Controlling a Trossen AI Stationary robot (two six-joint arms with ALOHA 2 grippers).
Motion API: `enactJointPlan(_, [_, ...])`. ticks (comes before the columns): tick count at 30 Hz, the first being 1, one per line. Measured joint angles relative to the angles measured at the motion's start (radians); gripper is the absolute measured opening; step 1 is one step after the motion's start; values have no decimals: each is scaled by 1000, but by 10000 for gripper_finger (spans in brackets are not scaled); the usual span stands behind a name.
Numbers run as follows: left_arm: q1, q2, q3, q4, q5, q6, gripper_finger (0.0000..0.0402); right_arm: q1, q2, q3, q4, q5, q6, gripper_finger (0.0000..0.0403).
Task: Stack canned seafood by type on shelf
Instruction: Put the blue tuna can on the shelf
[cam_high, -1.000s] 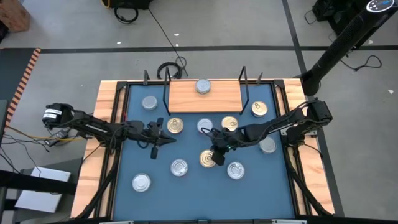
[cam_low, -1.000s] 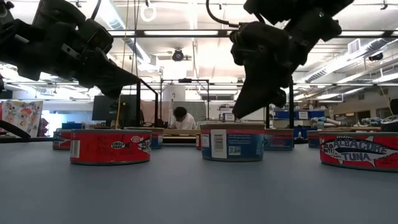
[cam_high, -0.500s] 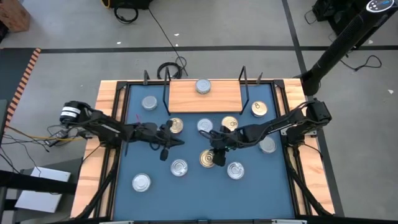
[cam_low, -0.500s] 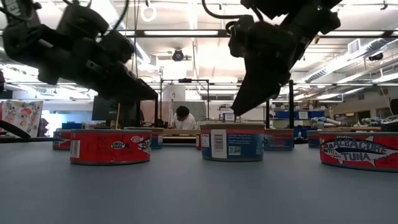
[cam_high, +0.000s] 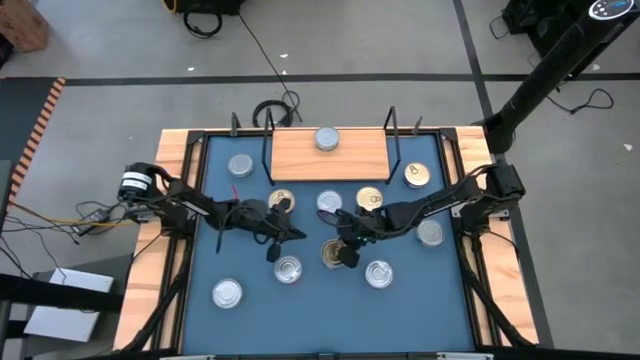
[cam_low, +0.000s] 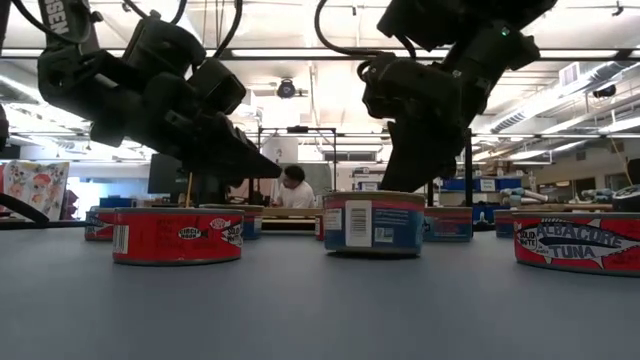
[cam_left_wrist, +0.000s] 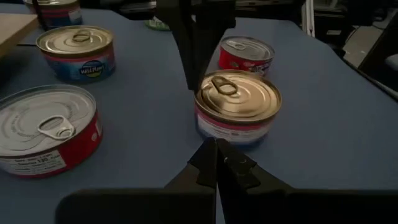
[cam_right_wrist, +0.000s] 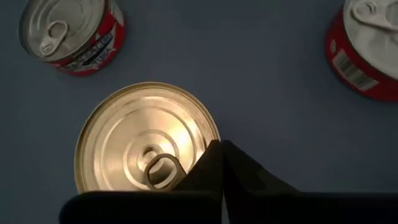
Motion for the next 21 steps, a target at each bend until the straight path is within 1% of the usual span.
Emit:
enactJointPlan(10, [0, 0, -3, 30, 16, 0, 5, -30, -13, -3, -64, -16, 46, 24])
enactJointPlan(21, [0, 0, -4, 30, 17, 0, 5, -29, -11, -5, -78, -19, 15, 29])
